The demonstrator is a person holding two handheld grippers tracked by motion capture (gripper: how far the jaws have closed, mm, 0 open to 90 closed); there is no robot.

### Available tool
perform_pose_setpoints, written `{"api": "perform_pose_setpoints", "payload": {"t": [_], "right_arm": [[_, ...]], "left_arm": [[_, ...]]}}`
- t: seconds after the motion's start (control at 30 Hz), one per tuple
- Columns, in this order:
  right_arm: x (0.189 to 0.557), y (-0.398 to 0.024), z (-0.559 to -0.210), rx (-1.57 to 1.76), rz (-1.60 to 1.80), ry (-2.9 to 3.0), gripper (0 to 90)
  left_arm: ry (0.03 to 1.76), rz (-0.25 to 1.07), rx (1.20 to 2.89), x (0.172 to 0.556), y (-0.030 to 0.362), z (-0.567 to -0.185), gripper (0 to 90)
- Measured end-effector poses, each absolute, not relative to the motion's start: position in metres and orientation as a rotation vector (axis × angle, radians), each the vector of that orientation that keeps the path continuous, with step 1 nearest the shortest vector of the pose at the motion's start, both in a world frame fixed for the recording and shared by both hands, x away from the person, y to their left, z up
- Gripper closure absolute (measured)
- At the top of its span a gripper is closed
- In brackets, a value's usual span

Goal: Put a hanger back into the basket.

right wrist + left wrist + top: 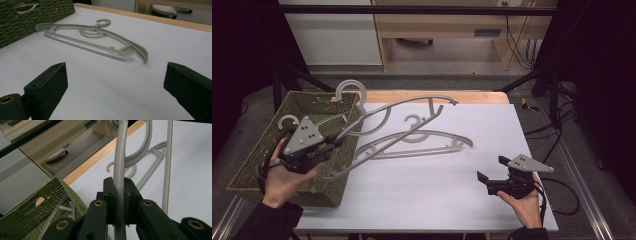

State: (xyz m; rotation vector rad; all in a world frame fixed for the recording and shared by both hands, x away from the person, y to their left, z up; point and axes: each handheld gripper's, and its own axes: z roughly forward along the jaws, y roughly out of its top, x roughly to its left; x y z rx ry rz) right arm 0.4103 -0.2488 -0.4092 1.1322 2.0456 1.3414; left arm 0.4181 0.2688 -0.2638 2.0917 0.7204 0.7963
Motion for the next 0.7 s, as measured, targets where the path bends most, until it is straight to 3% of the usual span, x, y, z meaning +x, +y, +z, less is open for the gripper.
{"api": "perform_pose_setpoints", "payload": {"t": [0.33, 0.7], "right_arm": [[0.411, -0.247, -0.41, 1.143, 1.341, 2.047, 5.2], [0.411, -0.246, -0.412, 1.137, 1.335, 2.063, 5.6]], "left_arm": [[0.881, 0.84, 2.092, 0.45, 0.324, -0.26, 82.5], [0.986, 0.823, 2.122, 0.469, 0.373, -0.282, 82.5]]}}
